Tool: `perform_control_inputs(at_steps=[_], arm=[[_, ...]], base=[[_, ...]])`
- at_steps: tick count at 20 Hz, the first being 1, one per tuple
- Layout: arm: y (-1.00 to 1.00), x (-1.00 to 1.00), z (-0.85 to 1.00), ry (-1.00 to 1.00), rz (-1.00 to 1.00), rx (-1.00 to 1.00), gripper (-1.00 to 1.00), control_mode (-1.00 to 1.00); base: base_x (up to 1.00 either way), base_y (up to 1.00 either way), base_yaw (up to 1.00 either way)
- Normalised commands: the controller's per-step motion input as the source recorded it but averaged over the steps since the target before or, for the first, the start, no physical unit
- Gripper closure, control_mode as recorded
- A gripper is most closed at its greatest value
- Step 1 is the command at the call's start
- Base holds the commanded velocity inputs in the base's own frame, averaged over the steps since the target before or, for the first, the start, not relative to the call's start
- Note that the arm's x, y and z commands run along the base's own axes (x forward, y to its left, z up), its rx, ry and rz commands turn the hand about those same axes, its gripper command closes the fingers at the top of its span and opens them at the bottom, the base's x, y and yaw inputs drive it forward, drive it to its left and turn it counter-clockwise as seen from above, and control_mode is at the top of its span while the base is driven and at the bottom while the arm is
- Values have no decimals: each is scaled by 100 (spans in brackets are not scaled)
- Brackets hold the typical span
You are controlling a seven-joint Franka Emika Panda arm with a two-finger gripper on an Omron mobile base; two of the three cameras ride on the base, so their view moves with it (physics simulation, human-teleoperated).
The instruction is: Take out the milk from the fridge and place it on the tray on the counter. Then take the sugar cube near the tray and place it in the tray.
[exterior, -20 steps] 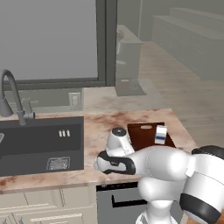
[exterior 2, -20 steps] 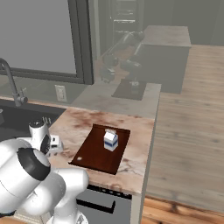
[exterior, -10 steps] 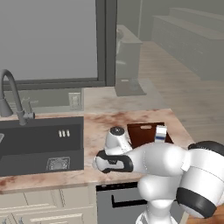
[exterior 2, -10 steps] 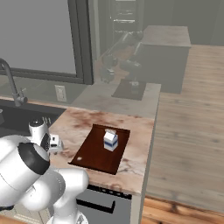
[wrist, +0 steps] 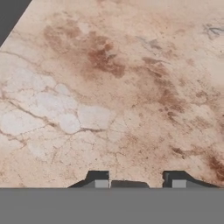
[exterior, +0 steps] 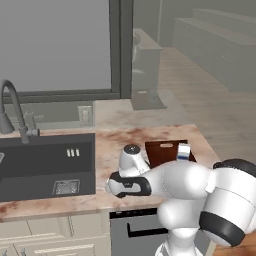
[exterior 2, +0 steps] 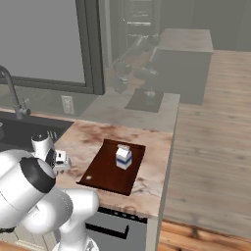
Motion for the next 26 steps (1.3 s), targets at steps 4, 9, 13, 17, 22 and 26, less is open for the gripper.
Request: perform_control_inputs(at_steps=[4,9,13,17,22,26], arm=[[-1,-30,-1,0,-4,0,100,-100],[-1,-49,0,-2,-9,0,100,-100],[0,-42,18,-1,-10,1,100,-100],[-36,-4,63,-8,-8,1,100,-100],[-68,0,79,-6,-10,3,100,-100],[-92,0,52,-7,-16,3,100,-100]], base=[[0,0,0],[0,0,0],[0,0,0],[0,0,0],[0,0,0],[0,0,0]])
